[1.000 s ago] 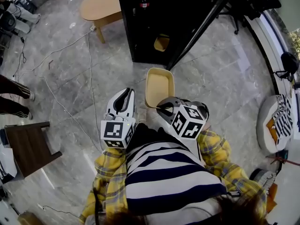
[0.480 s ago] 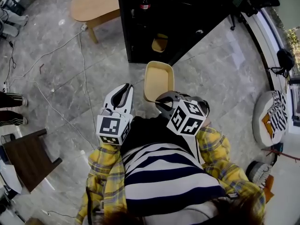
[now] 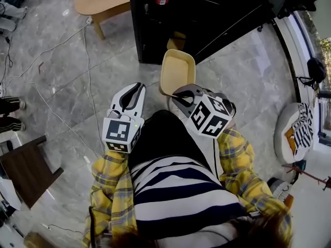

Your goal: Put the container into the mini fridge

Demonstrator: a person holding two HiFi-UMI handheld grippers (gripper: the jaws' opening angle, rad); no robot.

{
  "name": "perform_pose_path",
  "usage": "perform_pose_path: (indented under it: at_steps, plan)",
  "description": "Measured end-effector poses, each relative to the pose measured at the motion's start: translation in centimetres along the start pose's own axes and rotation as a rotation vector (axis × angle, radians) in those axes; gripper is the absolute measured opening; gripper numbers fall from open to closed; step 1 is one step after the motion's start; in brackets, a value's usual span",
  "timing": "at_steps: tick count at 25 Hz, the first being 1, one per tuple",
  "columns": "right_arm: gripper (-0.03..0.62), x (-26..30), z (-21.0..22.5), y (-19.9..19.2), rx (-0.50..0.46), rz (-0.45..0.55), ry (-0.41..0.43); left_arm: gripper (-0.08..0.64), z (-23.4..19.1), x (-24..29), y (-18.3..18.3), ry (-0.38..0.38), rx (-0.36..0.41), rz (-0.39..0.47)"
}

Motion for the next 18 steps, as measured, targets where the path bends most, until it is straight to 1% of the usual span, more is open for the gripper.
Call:
perform_pose_path:
  at_steps: [6,14,18]
  plan:
    - [0.034,0.3,4.0,-0.9,-0.031,-0.001,0.041,0.048,-0.1,3.4,0.3,0.057,-0.031,-0.005]
    - [0.034,1.0,10.0,-2.7,-0.049,-0.029,0.064,0.048,-0.5,8.7,0.3,0.109,-0.082,-0.013]
    - [0.034,1.5,12.7,-3.1,-0.056,-0.034,0.060,0.048,-0.9,10.7,0.6,0.131,-0.086,-0.002]
Point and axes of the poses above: the fingertips, and each gripper's own axes: x forward along the fingers, z to its right, y out of its top, the point moved 6 cm from there along -x, backward along the fingers, and after that the axes turned 4 degrees about y, right-handed, at the moved point
